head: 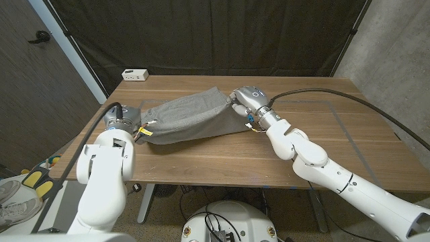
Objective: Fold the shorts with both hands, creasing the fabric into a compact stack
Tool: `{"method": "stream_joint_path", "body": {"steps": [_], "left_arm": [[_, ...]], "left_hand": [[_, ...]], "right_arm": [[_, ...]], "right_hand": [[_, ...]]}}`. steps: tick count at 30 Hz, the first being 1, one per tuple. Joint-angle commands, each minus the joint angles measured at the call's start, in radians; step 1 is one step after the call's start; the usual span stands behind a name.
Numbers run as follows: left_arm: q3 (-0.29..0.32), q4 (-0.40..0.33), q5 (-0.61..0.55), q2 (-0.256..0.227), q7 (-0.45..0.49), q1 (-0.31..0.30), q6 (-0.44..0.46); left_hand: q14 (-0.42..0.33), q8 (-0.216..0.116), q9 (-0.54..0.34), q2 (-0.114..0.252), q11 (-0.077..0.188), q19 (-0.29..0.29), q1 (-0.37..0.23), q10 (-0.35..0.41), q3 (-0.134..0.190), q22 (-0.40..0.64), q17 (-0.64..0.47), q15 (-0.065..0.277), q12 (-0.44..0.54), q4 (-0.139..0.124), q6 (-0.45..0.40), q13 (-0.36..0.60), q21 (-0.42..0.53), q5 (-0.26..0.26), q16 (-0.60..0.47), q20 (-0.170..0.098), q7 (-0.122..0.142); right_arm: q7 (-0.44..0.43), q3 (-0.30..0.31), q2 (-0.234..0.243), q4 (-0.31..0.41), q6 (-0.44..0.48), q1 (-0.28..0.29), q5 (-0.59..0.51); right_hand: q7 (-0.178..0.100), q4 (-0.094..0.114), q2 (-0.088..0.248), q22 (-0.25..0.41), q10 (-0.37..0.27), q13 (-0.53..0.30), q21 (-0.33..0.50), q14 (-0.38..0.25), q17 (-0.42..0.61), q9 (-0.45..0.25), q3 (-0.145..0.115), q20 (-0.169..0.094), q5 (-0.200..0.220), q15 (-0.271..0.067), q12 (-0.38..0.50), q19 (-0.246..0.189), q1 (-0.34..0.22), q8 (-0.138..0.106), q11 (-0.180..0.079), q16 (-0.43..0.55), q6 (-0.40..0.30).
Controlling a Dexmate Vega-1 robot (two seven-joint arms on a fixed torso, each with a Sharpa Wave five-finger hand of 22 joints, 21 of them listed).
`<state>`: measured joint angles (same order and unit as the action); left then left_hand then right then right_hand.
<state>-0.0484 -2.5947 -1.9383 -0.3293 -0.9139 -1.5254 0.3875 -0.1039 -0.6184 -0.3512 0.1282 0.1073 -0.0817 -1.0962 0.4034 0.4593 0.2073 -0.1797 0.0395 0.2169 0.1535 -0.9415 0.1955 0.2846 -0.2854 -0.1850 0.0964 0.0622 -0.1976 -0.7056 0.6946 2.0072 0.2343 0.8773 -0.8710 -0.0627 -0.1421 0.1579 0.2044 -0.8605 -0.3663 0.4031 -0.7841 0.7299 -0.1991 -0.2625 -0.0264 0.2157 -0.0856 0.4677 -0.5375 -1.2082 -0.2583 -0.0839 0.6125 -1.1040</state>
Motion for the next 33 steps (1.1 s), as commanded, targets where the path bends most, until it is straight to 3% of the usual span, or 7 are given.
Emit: {"method": "stream_joint_path", "body": {"steps": [1, 8, 10, 12, 14, 24, 33], "left_arm": [[0.004, 0.039, -0.137, 0.044, -0.068, 0.034, -0.007], [0.002, 0.088, -0.202, 0.072, -0.064, 0.058, 0.014], [0.008, 0.101, -0.197, 0.073, -0.056, 0.067, 0.015], [0.015, 0.113, -0.182, 0.07, -0.041, 0.074, 0.019], [0.017, 0.126, -0.177, 0.069, -0.027, 0.083, 0.026], [-0.007, 0.191, -0.109, 0.008, 0.123, 0.129, 0.048], [-0.045, 0.257, -0.078, -0.05, 0.094, 0.245, 0.038]], "left_hand": [[0.006, 0.002, -0.006, 0.005, -0.003, 0.007, 0.016, -0.002, 0.014, 0.002, -0.001, 0.01, -0.001, 0.0, -0.166, 0.003, -0.002, -0.003, 0.002, 0.003, -0.18], [-0.014, 0.001, -0.025, 0.01, -0.023, -0.027, 0.028, 0.016, 0.04, 0.005, 0.0, -0.001, 0.004, 0.005, -0.139, 0.004, 0.016, -0.011, -0.005, 0.009, -0.194], [-0.011, 0.014, -0.037, 0.021, -0.028, -0.027, 0.038, -0.002, 0.054, 0.009, 0.0, -0.014, -0.004, 0.001, -0.084, 0.005, 0.02, -0.006, -0.002, 0.019, -0.177], [0.0, 0.021, -0.061, 0.047, -0.034, -0.024, 0.069, -0.025, 0.063, 0.015, -0.003, -0.029, -0.01, -0.024, -0.025, 0.008, 0.026, 0.01, -0.001, 0.029, -0.171], [0.001, 0.022, -0.069, 0.051, -0.034, -0.026, 0.077, -0.032, 0.066, 0.016, -0.002, -0.03, -0.012, -0.029, -0.007, 0.009, 0.029, 0.015, 0.0, 0.031, -0.165], [-0.002, 0.022, -0.096, 0.068, -0.028, -0.051, 0.104, -0.041, 0.065, 0.024, -0.006, -0.024, -0.01, -0.053, 0.05, 0.013, 0.05, 0.04, -0.008, 0.023, -0.136], [-0.007, 0.023, -0.093, 0.067, -0.014, -0.052, 0.108, -0.041, 0.063, 0.027, -0.006, -0.012, -0.008, -0.057, 0.058, 0.015, 0.056, 0.055, -0.011, 0.013, -0.125]], "right_arm": [[-0.026, -0.026, -0.056, -0.105, -0.052, -0.092, 0.002], [-0.031, -0.052, -0.082, -0.16, -0.068, -0.141, 0.003], [-0.034, -0.059, -0.087, -0.175, -0.071, -0.153, 0.001], [-0.023, -0.063, -0.094, -0.19, -0.077, -0.169, 0.012], [-0.041, -0.072, -0.1, -0.205, -0.077, -0.177, 0.001], [-0.043, -0.097, -0.125, -0.285, -0.105, -0.236, 0.032], [-0.07, -0.119, -0.148, -0.355, -0.118, -0.279, 0.046]], "right_hand": [[-0.004, -0.001, -0.01, 0.002, 0.0, -0.002, 0.007, -0.003, 0.003, -0.004, -0.007, -0.001, 0.004, -0.14, -0.002, 0.003, -0.005, 0.005, -0.008, -0.001, -0.007], [-0.004, -0.001, -0.01, 0.002, -0.001, 0.0, 0.009, -0.004, 0.005, -0.004, -0.009, -0.002, 0.004, -0.14, -0.004, 0.003, -0.004, 0.008, -0.01, -0.004, -0.006], [-0.005, -0.002, -0.011, 0.002, 0.001, -0.001, 0.01, -0.005, 0.006, -0.004, -0.009, -0.002, 0.004, -0.141, -0.004, 0.003, -0.004, 0.008, -0.011, -0.005, -0.006], [-0.005, -0.001, -0.01, 0.001, 0.0, -0.002, 0.01, -0.006, 0.007, -0.004, -0.01, -0.002, 0.004, -0.14, -0.004, 0.004, -0.003, 0.008, -0.011, -0.006, -0.007], [-0.006, -0.001, -0.011, 0.001, 0.0, -0.001, 0.01, -0.006, 0.007, -0.004, -0.01, -0.003, 0.004, -0.14, -0.004, 0.004, -0.003, 0.009, -0.012, -0.006, -0.007], [-0.007, -0.004, -0.012, 0.001, -0.001, -0.001, 0.013, -0.007, 0.01, -0.004, -0.013, -0.003, 0.004, -0.143, -0.005, 0.005, -0.006, 0.01, -0.012, -0.011, -0.009], [-0.009, -0.004, -0.013, 0.0, -0.001, -0.001, 0.015, -0.008, 0.013, -0.005, -0.014, -0.004, 0.004, -0.141, -0.006, 0.006, -0.004, 0.012, -0.011, -0.015, -0.01]]}}
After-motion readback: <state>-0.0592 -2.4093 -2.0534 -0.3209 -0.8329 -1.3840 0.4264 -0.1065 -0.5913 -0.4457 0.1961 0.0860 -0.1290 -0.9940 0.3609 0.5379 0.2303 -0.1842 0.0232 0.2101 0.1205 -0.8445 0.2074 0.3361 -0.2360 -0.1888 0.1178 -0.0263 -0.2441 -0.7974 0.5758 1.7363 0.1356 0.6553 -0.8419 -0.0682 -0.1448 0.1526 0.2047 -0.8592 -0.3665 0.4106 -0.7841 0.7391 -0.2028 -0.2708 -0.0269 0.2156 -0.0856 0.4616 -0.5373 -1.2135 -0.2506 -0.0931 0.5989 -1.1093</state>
